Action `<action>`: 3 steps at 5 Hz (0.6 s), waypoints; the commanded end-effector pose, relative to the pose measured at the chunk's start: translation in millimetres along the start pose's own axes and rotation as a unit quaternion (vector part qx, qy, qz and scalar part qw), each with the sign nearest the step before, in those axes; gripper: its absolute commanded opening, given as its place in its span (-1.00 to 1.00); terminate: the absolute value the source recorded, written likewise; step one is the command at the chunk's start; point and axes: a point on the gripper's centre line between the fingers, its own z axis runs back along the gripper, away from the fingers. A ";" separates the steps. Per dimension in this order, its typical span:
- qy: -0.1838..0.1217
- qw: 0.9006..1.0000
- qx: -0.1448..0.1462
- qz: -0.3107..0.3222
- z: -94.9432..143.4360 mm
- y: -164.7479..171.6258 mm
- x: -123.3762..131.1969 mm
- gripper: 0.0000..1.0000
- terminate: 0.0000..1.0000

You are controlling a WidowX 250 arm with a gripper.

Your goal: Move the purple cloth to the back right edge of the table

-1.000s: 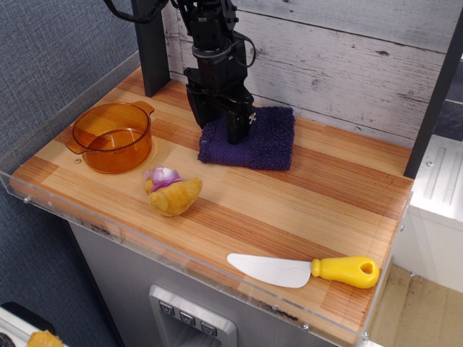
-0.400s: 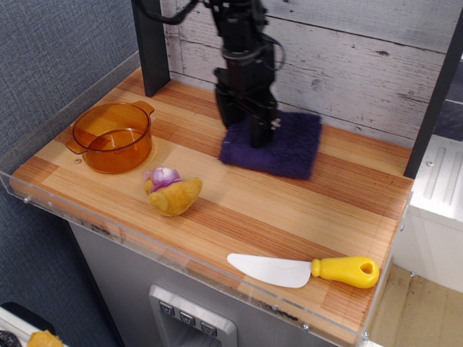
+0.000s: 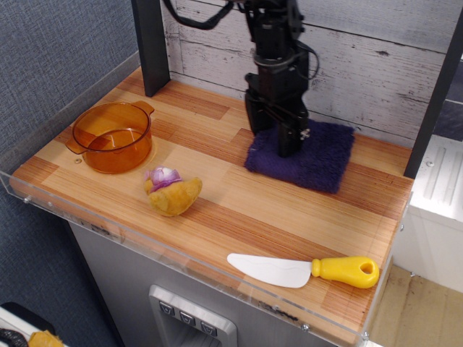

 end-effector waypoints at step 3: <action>0.025 0.993 -0.025 -0.113 -17.5 -75.4 16.9 1.00 -1.00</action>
